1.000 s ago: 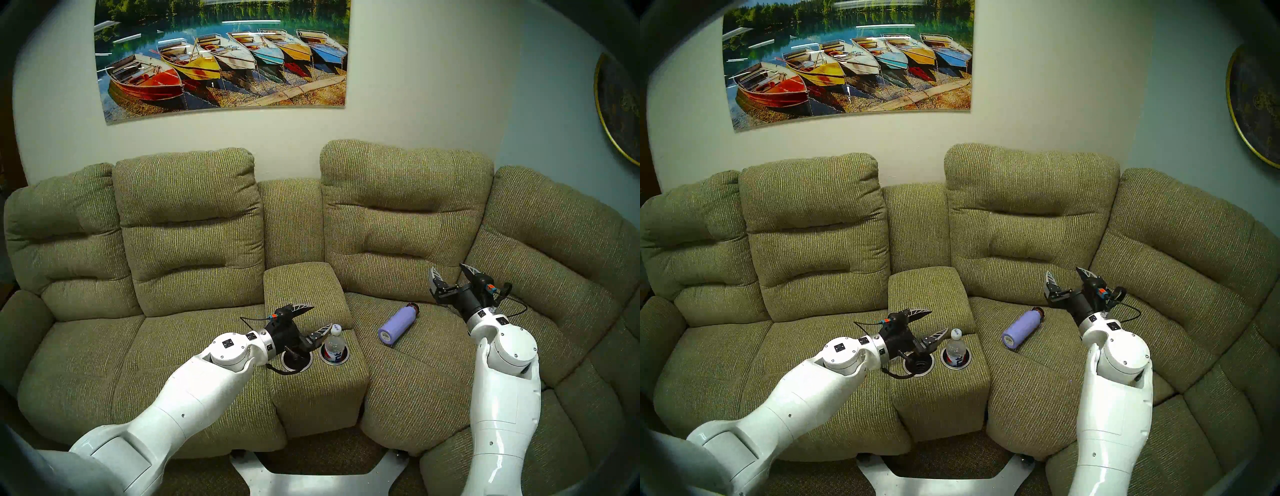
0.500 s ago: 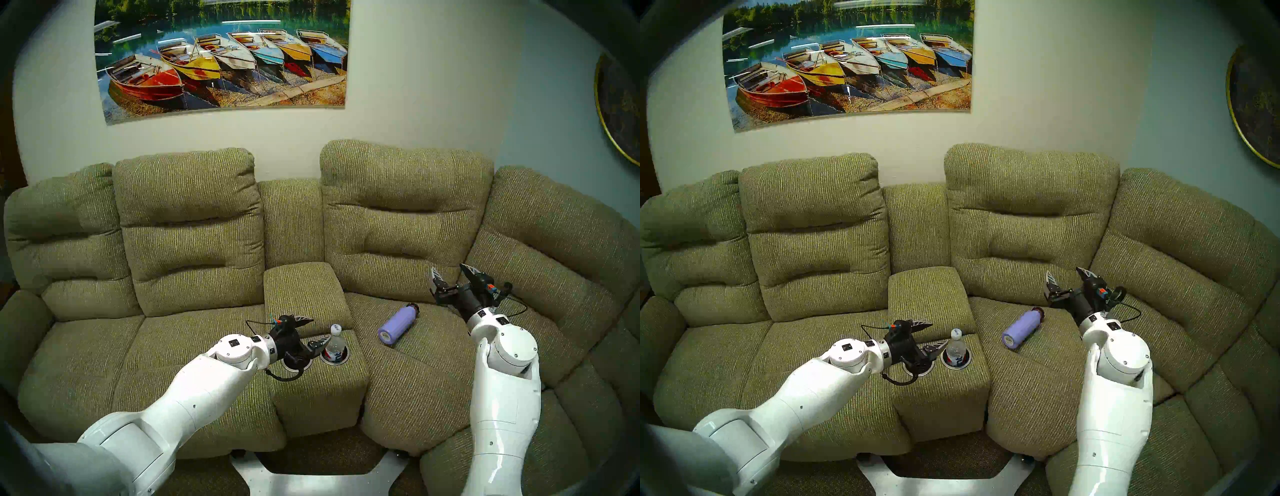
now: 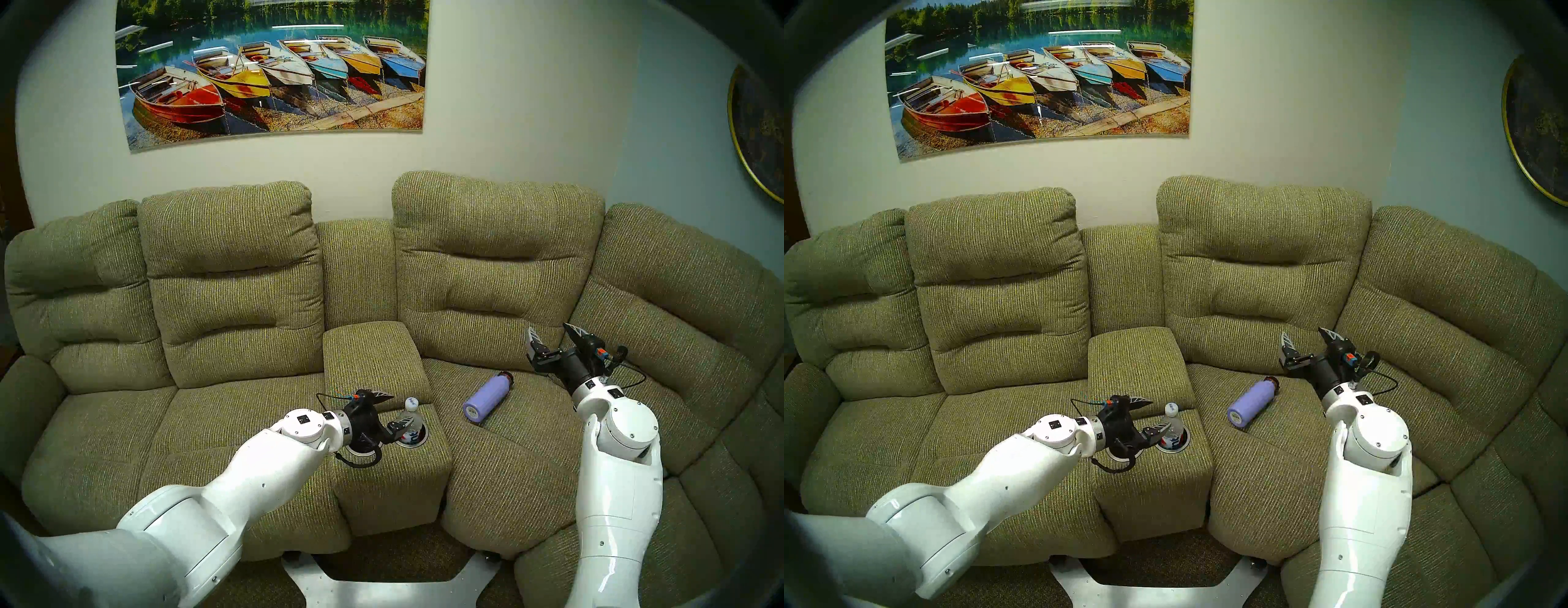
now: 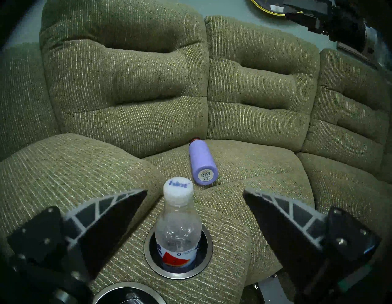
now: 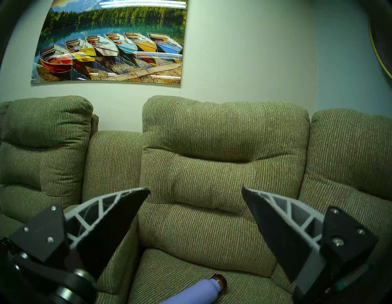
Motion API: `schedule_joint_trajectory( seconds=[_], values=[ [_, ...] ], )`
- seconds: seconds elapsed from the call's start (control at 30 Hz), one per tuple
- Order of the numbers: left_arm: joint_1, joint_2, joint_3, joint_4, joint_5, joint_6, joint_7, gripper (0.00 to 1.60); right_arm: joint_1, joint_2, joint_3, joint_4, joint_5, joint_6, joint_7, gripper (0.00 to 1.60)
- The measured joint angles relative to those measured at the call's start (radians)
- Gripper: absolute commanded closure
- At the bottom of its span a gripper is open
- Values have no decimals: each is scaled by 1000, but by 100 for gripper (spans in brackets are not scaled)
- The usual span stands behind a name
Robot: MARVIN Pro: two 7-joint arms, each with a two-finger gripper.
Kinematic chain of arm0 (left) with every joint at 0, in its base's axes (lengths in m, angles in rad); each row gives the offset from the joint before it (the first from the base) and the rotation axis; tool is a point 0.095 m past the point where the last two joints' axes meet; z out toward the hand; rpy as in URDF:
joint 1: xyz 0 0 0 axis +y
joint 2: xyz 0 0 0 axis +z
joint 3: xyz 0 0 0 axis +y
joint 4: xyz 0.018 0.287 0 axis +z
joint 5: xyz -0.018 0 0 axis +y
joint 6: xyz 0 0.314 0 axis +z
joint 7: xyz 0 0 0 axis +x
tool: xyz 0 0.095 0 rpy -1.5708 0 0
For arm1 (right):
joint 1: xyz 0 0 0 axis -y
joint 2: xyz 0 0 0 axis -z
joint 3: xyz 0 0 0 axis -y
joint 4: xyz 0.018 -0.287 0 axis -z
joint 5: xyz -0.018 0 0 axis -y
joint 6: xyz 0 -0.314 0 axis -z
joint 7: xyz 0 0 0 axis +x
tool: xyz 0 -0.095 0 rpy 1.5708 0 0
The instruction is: Take bottles out of cup holder
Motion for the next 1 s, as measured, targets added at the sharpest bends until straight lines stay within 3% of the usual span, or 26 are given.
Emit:
schedule_joint_trajectory(
  seconds=[0.5,1.0],
  values=[
    [-98,-91,-7,228,18,-36,34,0,0,0,0,0,0,0,0,0],
    [-185,-157,-3,362,46,-36,84,0,0,0,0,0,0,0,0,0]
  ],
)
